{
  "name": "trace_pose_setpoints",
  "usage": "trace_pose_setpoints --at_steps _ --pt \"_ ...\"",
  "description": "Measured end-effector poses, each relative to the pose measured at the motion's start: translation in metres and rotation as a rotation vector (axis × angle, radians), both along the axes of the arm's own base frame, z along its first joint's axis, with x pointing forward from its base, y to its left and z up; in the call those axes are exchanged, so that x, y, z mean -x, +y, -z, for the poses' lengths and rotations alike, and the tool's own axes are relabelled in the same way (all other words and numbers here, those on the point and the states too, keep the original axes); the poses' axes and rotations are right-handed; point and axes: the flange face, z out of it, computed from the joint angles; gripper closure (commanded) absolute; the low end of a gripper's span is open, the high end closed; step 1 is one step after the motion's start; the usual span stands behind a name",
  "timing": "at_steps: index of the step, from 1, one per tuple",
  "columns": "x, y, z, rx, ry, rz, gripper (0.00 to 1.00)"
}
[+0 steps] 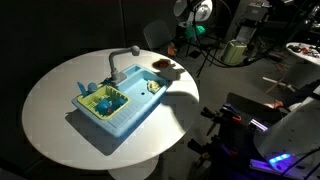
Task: Pick up the orange mug from the table and place it on the orange saucer
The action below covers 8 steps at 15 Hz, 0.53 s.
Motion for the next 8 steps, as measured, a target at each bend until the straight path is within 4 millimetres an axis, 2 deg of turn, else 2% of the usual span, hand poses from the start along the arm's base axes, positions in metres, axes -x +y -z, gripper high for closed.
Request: trace_pose_setpoints --at_steps 8 --pt "-0.026 -0.001 0.020 0.052 0.023 -0.066 0.96"
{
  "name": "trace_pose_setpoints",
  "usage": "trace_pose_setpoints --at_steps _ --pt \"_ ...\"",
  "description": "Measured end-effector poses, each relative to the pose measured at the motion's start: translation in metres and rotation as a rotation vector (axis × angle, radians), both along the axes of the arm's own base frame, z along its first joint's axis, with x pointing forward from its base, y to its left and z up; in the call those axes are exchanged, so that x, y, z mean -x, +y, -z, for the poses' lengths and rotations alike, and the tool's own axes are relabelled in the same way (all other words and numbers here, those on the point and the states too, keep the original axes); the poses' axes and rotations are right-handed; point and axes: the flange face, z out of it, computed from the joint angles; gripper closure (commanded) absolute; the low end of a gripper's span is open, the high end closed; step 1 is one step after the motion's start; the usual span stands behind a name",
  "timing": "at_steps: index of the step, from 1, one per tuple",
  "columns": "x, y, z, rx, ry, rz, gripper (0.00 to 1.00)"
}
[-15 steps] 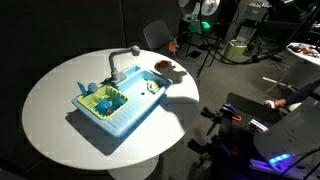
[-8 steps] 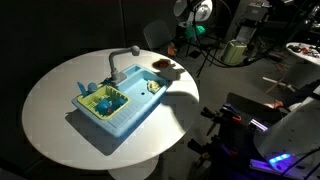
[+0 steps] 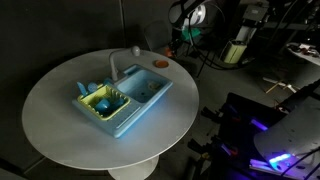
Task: Pick up the orange mug from the table and place it on the orange saucer
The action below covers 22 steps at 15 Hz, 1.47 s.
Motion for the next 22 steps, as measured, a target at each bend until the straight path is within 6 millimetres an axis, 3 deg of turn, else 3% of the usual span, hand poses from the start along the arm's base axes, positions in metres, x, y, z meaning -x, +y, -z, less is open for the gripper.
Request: trace_pose_setpoints --at_steps 7,15,22 --pt "-0.017 0.015 0.021 0.010 0.000 -0.048 0.96" --pt "-0.019 0.014 0.050 0.028 0.015 -0.070 0.96" --pt "-0.023 0.023 0.061 0.024 0.017 -0.089 0.96"
